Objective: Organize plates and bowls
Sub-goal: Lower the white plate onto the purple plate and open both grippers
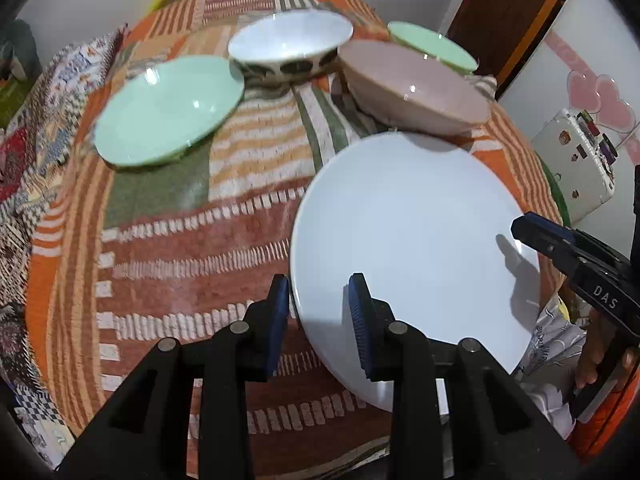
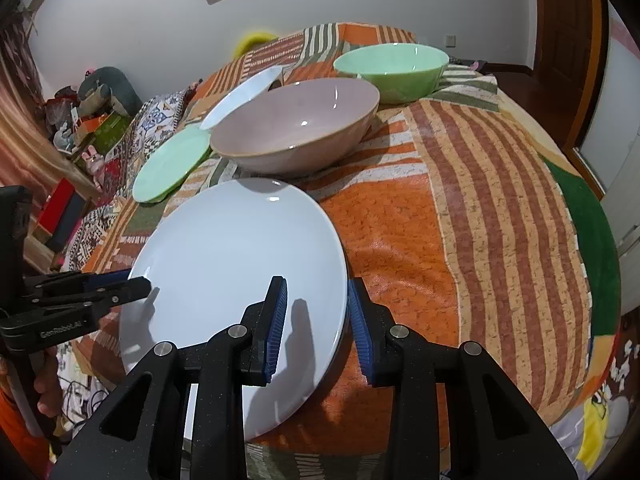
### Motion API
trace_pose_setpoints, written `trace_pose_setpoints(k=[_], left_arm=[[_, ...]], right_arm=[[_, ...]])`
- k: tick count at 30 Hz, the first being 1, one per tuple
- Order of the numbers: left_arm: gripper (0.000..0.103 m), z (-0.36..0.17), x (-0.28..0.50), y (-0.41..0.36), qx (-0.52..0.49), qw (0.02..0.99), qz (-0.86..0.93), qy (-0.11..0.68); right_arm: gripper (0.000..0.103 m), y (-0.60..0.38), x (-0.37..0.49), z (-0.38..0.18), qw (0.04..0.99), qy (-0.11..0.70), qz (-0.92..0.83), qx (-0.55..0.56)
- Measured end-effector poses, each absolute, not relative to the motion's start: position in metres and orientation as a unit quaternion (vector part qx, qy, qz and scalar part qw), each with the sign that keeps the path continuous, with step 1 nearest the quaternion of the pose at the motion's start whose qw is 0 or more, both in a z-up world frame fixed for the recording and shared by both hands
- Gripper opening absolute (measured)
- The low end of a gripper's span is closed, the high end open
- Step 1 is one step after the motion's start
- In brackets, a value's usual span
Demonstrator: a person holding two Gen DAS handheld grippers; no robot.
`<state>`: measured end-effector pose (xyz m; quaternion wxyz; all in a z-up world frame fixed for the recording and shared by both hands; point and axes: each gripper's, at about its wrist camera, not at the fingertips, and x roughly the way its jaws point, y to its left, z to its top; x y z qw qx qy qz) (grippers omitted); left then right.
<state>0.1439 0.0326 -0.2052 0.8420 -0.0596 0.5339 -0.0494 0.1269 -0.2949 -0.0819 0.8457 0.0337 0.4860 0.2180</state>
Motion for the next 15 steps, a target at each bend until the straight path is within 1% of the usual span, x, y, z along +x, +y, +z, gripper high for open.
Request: trace_pose_setpoints(k=[8,13,15], left_arm=[[0.031,-0.167,0.129,0.045,-0.053,0.874,-0.035,0.482],[0.032,-0.145,0.119,0.056,-0.053,0.892,-0.024,0.449],[0.035,-0.137,0.117,0.061,-0.052,0.899,-0.018,0.435]], right_arm=[[0.030,-0.292,0.122,-0.060,0.858,0.461,0.223,0.028],[0.039,-0.282,0.122,-0.040,0.866,0.438,0.239,0.027],[0.039,-0.278,0.122,-0.033,0.869,0.428,0.246,0.026]])
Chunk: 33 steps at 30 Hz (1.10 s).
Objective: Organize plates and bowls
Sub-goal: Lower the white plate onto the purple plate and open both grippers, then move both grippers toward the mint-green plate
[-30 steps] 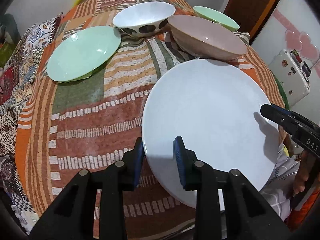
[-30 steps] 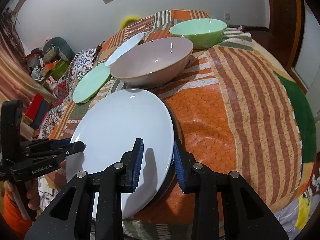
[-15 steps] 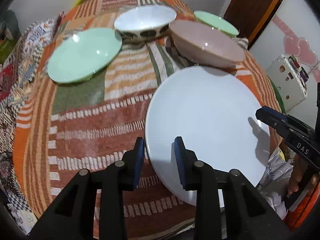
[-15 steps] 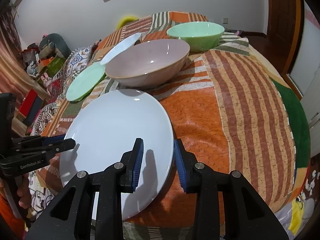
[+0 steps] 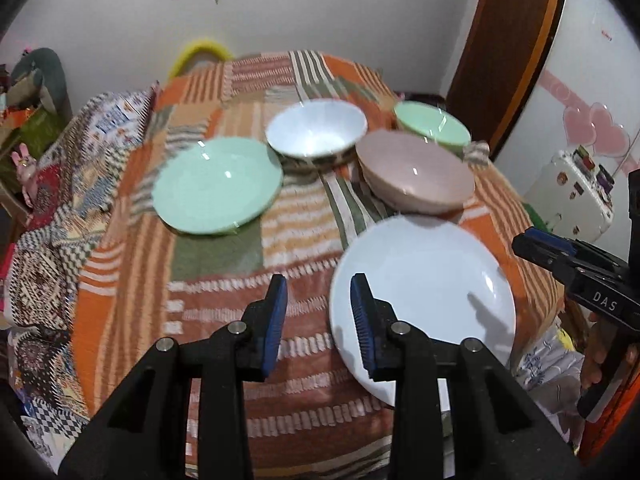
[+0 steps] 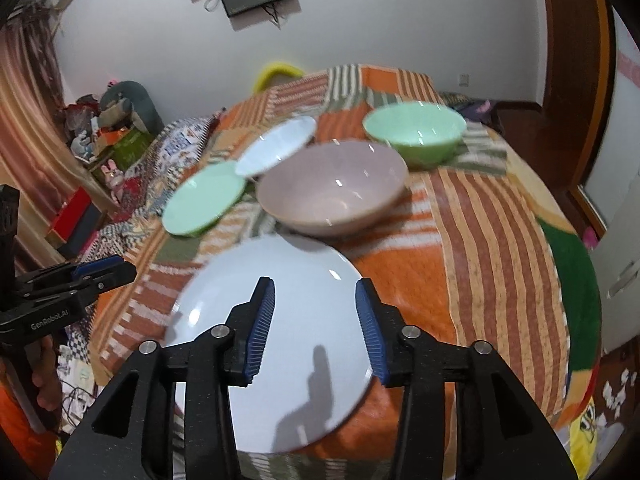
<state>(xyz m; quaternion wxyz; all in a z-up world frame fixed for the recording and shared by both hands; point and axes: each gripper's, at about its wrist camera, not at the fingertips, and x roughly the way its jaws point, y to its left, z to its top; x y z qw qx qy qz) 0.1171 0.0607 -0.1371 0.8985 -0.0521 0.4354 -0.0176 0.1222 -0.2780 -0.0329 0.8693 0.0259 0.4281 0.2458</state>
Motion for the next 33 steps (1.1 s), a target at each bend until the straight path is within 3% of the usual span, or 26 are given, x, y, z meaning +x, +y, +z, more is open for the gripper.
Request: trace_pose_setpoints(k=[8,17,33], left_arm=[[0.053,-0.105,0.109,0.098,-0.055,0.925,0.027,0.375],[0.084,-0.098,0.120,0.152,-0.085,0.929,0.067,0.354],[0.086,-0.157,0.199,0.244,-0.139,0.895,0.110,0.410]], right_arm=[[0.040,-0.240,0.129,-0.006,0.877,0.390,0.281,0.012],[0.058,-0.189,0.142,0.006,0.872,0.372,0.318,-0.004],[0.061,-0.107,0.214,-0.039,0.821,0.465,0.330,-0.029]])
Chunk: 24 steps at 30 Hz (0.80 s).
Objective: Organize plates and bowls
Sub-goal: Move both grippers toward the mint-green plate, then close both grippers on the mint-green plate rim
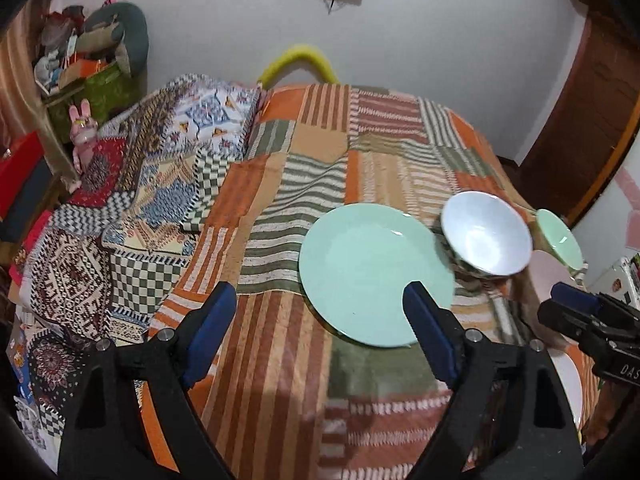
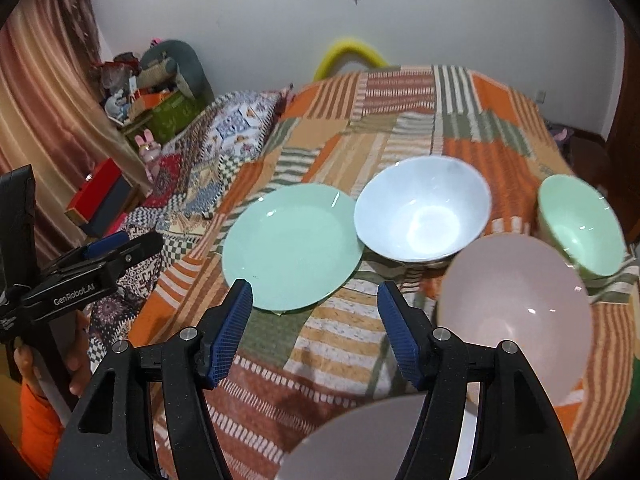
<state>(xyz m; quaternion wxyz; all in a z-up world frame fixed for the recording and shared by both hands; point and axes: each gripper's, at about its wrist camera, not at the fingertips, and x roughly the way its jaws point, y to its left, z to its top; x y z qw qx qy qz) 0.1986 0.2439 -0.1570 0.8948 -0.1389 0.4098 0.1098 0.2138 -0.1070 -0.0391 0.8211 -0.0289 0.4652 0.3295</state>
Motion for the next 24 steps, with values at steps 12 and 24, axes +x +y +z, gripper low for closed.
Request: trace_pose_setpoints(k=[12,24], left_arm=[[0.041,-0.227,0.270,0.277,-0.163,0.861,0.084,0.474],[0.030,-0.265,0.302,0.289,-0.204,0.839,0.042,0.503]], right_arm=[[0.039,-0.076,0.258,-0.092,0.782,0.544,0.297,-0.057],[0.037,-0.063,0.276,-0.122,0.761,0.584,0.274,-0.059]])
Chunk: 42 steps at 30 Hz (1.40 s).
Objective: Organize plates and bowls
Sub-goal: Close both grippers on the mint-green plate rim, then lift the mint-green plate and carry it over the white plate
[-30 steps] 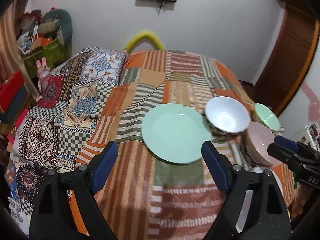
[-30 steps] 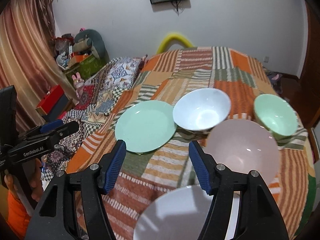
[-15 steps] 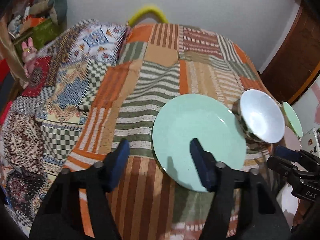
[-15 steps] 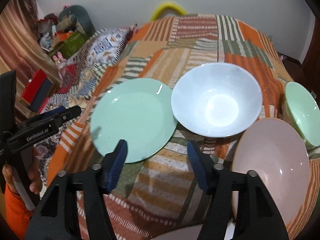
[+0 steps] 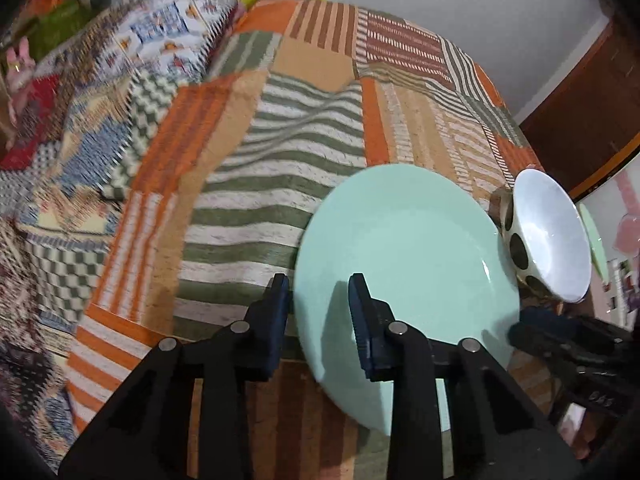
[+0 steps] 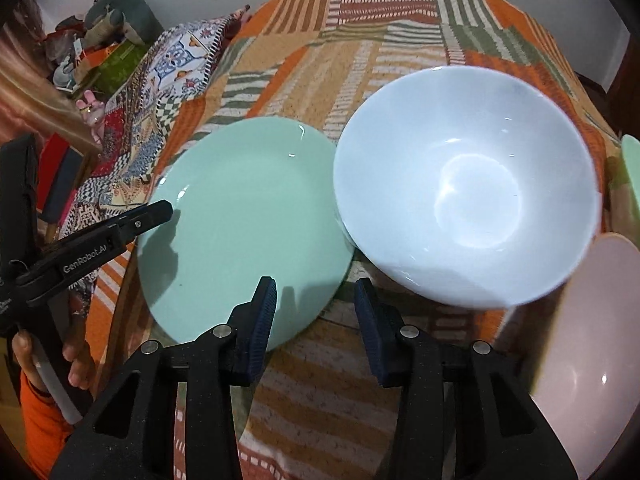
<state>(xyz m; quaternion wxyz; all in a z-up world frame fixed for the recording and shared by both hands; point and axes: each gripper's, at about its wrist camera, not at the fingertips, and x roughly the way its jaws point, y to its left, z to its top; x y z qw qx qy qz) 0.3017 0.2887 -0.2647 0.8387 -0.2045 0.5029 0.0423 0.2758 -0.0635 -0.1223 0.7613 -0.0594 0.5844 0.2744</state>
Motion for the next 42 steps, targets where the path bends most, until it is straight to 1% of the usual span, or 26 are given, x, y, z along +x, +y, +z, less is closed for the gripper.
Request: trace_pose_setpoints(k=[2,4,9,15,20,24,29,32,34,42], left_arm=[[0.027,-0.265,0.302,0.286,-0.200,0.841,0.039,0.502],[0.027,-0.264,0.301,0.284,-0.193,0.842,0.037,0.502],[0.026,-0.261,0.289,0.282,-0.184,0.839,0.033,0.510],[0.026,-0.256,0.258,0.272,-0.155,0.838,0.029,0.523],[0.026,-0.255,0.233,0.264,-0.150,0.837,0.010,0.525],[0.026,-0.254,0.236,0.272,-0.142,0.843,0.030,0.517],[0.026,-0.262,0.252,0.284,-0.168,0.837,0.025,0.521],[0.026,-0.263,0.255,0.279,-0.165,0.837,0.012,0.522],[0.026,-0.263,0.256,0.274,-0.152,0.839,0.019,0.522],[0.026,-0.250,0.240,0.269,-0.153,0.846,0.026,0.511]], right_arm=[[0.037,-0.062,0.278,-0.128,0.757,0.591,0.273,-0.057],[0.032,-0.060,0.279,-0.131,0.753,0.595,0.276,-0.053],[0.030,-0.058,0.275,-0.130,0.753,0.593,0.277,-0.070],[0.029,-0.057,0.267,-0.129,0.745,0.594,0.293,-0.084],[0.029,-0.055,0.270,-0.131,0.739,0.597,0.299,-0.087],[0.030,-0.051,0.271,-0.133,0.738,0.600,0.297,-0.084],[0.030,-0.045,0.267,-0.134,0.745,0.589,0.296,-0.104],[0.028,-0.043,0.267,-0.134,0.745,0.587,0.295,-0.114],[0.025,-0.044,0.268,-0.133,0.745,0.589,0.291,-0.111],[0.025,-0.050,0.258,-0.125,0.744,0.590,0.299,-0.097]])
